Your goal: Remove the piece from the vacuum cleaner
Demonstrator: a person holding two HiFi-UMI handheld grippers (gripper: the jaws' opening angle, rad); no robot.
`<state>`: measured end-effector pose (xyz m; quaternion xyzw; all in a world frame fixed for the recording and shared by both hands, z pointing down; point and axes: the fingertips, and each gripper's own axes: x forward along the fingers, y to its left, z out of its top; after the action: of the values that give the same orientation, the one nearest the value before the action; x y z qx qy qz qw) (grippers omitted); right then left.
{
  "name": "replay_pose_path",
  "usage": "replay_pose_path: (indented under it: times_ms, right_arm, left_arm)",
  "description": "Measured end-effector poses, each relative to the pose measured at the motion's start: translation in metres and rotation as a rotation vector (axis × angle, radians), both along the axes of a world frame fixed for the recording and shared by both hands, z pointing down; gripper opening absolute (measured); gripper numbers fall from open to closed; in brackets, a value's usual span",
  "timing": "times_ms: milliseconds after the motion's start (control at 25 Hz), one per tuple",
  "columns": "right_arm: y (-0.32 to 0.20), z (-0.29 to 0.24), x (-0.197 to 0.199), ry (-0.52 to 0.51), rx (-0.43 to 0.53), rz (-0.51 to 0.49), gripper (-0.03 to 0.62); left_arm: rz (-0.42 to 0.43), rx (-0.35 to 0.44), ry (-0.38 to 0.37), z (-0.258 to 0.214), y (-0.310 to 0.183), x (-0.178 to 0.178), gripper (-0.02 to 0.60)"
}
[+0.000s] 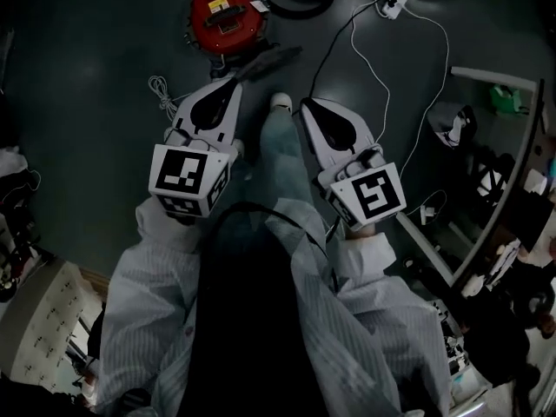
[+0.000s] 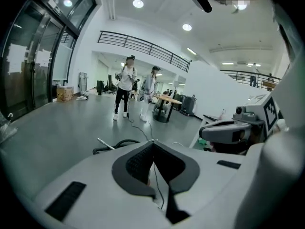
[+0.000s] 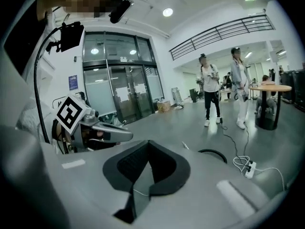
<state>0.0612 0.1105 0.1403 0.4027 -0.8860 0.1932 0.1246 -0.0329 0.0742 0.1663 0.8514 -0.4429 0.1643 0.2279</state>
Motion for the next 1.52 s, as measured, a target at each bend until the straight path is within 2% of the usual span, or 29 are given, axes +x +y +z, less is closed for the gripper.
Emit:
replay_pose_path:
  times_ms: [120,240,320,400,560,680,760,800,880,960,1080,1280,1400,1520]
  right_arm:
    - [-0.043,0.046,0.008,0.089,-0.031,-0.13,0.002]
    - [-0.071,0.116,0.016,0.315,-0.007,-0.332,0.002]
    - [-0.085,0.171,0.019,0.49,0.007,-0.47,0.002]
    - [-0.098,0.223,0.012,0.582,0.013,-0.58,0.002]
    - [-0.11,0.315,-0.009,0.635,-0.025,-0.792,0.014]
    - [-0.122,0.369,-0.026,0.606,-0.078,-0.806,0.031]
    - [-0.127,0.407,-0.033,0.626,-0.085,-0.828,0.031]
    - [-0.128,0.425,-0.035,0.646,-0.08,-0.848,0.031]
    - [-0.125,0.455,-0.038,0.676,-0.092,-0.898,0.081]
    - [-0.123,0.476,-0.04,0.691,-0.12,-0.945,0.121]
    - [-0.124,0.492,-0.042,0.713,-0.14,-1.014,0.144]
    - [-0.113,0.514,-0.049,0.819,-0.118,-1.236,0.197]
    - [-0.112,0.52,-0.045,0.926,-0.056,-1.3,0.192]
    - [-0.106,0.523,-0.038,0.984,-0.021,-1.333,0.062]
  left_arm:
    - [-0.054,-0.037,-0.029,0.047,-0.041,0.002,0.005]
    - [-0.088,-0.116,-0.054,0.105,-0.066,0.005,0.005]
    - [-0.069,-0.137,-0.107,0.147,-0.078,0.004,0.005]
    - [-0.026,-0.151,-0.171,0.19,-0.088,-0.001,0.005]
    - [-0.018,-0.223,-0.17,0.269,-0.104,-0.012,0.006]
    - [-0.001,-0.275,-0.191,0.318,-0.11,-0.025,0.009]
    - [0.011,-0.314,-0.204,0.35,-0.112,-0.03,0.016]
    - [0.018,-0.329,-0.204,0.364,-0.114,-0.031,0.043]
    - [0.051,-0.35,-0.212,0.388,-0.116,-0.029,0.102]
    - [0.095,-0.359,-0.241,0.407,-0.112,-0.03,0.13]
    - [0.154,-0.353,-0.295,0.43,-0.106,-0.03,0.141]
    - [0.182,-0.321,-0.376,0.449,-0.118,-0.035,0.14]
    - [0.201,-0.291,-0.427,0.445,-0.12,-0.035,0.139]
    - [0.195,-0.278,-0.439,0.443,-0.12,-0.032,0.14]
